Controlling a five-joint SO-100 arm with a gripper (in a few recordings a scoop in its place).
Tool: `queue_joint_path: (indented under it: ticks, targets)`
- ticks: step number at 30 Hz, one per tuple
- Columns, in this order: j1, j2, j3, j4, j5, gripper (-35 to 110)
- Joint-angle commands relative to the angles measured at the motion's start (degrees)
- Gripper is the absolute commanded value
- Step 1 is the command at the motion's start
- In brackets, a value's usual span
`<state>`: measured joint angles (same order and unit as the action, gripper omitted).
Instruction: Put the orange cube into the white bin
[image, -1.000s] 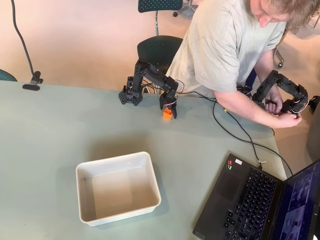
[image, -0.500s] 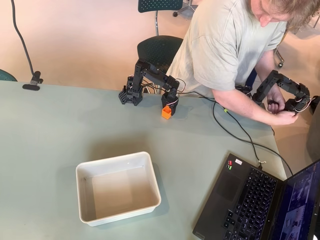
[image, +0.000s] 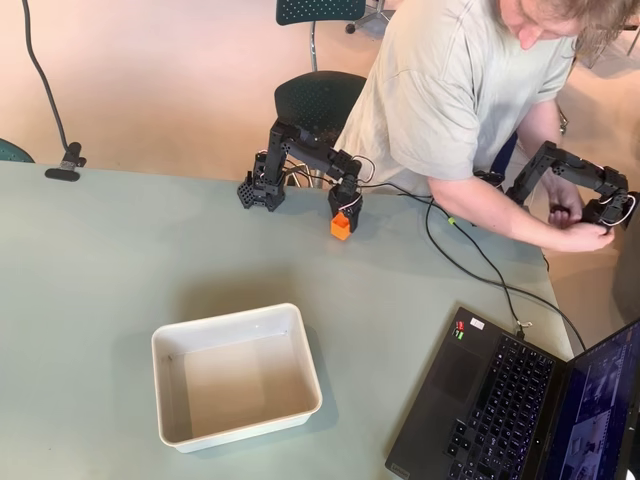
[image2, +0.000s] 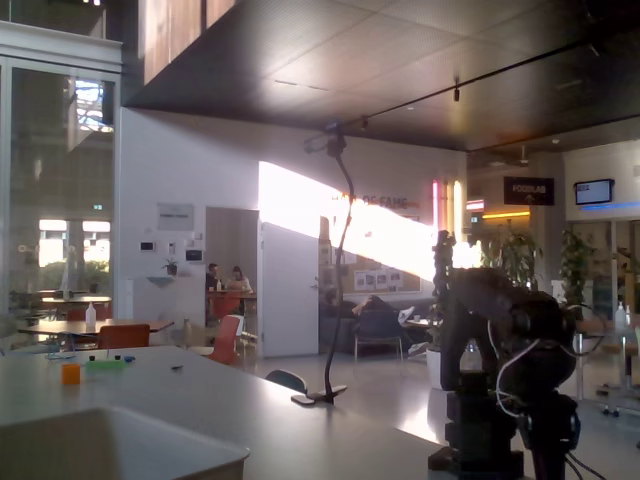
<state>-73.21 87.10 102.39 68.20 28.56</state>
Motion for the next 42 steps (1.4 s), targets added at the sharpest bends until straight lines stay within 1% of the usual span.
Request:
queue_joint_path:
  ticks: [1,5,12,17,22,26,32,37,42]
  targets:
    - [3.6,1.6,-4.7,0.2,-0.1,12]
    - [9.7,7.4,-7.3,0.2,-1.1,12]
    - [24.6,17.5,-14.3,-0.6,-11.4,12]
    - [37.6,18.7,-22.1,-0.9,-16.2,12]
    - [50.9,17.9,-29.4,-1.8,-17.1,12]
    - [57.3,17.0,-29.5,-9.8,-16.7,12]
    - [59.1,7.5,-30.1,-23.1,-16.3,12]
    - [59.6,2.7,-30.2,-29.9,-16.4,12]
    - [66.9,-0.6,-30.5,-36.4,-16.3,12]
